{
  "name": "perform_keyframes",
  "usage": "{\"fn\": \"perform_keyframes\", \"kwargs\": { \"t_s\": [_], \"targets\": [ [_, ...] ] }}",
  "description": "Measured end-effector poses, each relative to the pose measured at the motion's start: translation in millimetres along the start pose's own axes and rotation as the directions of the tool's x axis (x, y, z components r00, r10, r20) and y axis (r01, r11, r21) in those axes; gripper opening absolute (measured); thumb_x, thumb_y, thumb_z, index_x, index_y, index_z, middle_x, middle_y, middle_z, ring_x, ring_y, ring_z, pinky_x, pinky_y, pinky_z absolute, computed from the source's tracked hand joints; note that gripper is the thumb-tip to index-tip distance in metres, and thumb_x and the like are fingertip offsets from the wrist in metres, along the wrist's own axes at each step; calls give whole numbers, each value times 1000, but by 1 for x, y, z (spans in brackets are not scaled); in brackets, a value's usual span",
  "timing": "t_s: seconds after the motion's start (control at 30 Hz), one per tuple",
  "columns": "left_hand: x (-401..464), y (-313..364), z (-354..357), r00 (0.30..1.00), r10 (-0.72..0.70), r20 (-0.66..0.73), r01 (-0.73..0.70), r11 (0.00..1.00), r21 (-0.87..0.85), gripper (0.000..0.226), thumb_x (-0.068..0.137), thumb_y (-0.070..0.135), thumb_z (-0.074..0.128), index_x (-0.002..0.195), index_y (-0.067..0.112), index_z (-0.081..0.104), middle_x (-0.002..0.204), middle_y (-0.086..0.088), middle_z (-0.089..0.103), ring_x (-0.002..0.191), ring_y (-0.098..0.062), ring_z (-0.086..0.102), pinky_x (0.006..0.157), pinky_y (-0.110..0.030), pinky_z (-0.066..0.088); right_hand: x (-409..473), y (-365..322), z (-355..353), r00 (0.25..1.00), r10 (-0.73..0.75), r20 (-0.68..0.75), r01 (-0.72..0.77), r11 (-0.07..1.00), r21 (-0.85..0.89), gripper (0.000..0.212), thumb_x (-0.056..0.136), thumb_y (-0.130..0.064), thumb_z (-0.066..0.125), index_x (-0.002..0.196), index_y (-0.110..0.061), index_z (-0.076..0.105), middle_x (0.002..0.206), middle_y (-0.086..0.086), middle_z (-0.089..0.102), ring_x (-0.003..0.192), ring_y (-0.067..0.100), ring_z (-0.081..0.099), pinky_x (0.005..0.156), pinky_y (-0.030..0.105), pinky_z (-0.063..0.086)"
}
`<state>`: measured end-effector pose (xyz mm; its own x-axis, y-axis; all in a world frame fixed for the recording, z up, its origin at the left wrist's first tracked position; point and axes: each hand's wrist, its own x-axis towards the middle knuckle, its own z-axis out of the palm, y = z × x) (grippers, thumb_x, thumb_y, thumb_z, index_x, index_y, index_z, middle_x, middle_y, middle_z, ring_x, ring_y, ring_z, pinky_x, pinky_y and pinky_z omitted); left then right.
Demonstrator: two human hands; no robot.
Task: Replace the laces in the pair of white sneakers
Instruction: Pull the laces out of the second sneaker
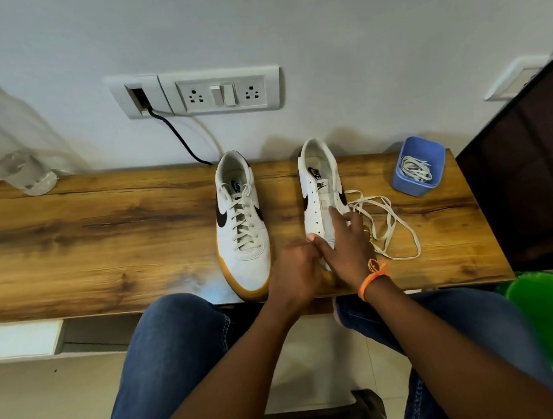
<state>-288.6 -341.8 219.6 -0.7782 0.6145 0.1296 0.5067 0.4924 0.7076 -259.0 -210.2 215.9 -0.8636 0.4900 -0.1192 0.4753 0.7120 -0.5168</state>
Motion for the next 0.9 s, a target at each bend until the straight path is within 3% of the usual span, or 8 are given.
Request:
{"fn": "perform_keyframes", "kwargs": {
  "t_s": [0.13, 0.23, 0.33, 0.5, 0.6, 0.7, 0.83, 0.9],
  "targets": [
    [13, -13, -25, 956, -169, -240, 210, 965, 155, 20, 80, 9, 56, 93, 6, 70, 104, -14, 66, 105, -31, 55, 84, -42, 51, 5, 4, 10, 1000, 9, 29, -3, 975, -221, 85, 85, -53, 65, 151, -20, 22, 146, 14, 24, 127, 37, 39, 92, 44, 48],
    [23, -24, -36, 892, -322, -318, 418, 856, 305, 63, 79, 22, 68, 136, 3, 47, 149, -30, 33, 137, -51, 25, 109, -58, 30, 15, 2, 10, 999, 41, -11, -42, 980, -196, 87, 85, -48, 67, 152, -19, 19, 145, 13, 27, 129, 35, 35, 94, 45, 45],
    [29, -48, -39, 756, -625, -195, 652, 744, 144, 116, 76, 45, 77, 154, 2, 2, 157, -34, -4, 145, -52, -5, 117, -59, 6, 30, 8, 3, 997, 59, -44, -66, 983, -173, 83, 87, -42, 68, 151, -17, 22, 144, 13, 28, 129, 37, 35, 95, 46, 43],
    [26, -60, -38, 706, -678, -204, 697, 716, 33, 113, 69, 48, 80, 150, 2, 16, 143, -21, 37, 129, -39, 38, 104, -46, 36, 38, 8, -1, 998, 64, -8, -64, 979, -193, 82, 88, -41, 67, 152, -17, 21, 147, 13, 26, 131, 37, 33, 97, 45, 42],
    [22, -48, -34, 725, -660, -197, 684, 724, 93, 111, 69, 52, 77, 149, 3, 17, 140, -19, 39, 126, -37, 41, 97, -45, 42, 30, -2, 3, 993, 97, -68, -108, 974, -198, 79, 86, -39, 69, 149, -20, 26, 147, 16, 27, 132, 38, 33, 100, 49, 40],
    [16, -36, -29, 737, -665, -121, 675, 728, 118, 114, 68, 59, 76, 150, 7, 16, 140, -17, 39, 127, -36, 41, 94, -45, 44, 17, -14, 12, 988, -13, -151, -18, 979, -204, 73, 84, -31, 71, 146, -17, 35, 147, 18, 29, 132, 38, 32, 105, 53, 40],
    [6, -22, -15, 763, -646, -2, 640, 756, 139, 119, 61, 68, 76, 147, 8, 19, 136, -15, 42, 122, -35, 48, 90, -43, 48, 6, -34, 11, 988, -129, -89, 145, 970, 195, 52, 94, -16, 59, 143, -12, 43, 131, 12, 52, 121, 25, 51, 97, 33, 46],
    [6, -14, -19, 766, -630, 125, 628, 776, 65, 113, 60, 64, 79, 144, 9, 26, 130, -12, 47, 119, -32, 53, 85, -37, 48, 5, -38, 6, 991, -134, -10, 133, 961, 244, 49, 95, -17, 59, 142, -14, 45, 117, 8, 59, 110, 20, 56, 89, 25, 43]
  ]
}}
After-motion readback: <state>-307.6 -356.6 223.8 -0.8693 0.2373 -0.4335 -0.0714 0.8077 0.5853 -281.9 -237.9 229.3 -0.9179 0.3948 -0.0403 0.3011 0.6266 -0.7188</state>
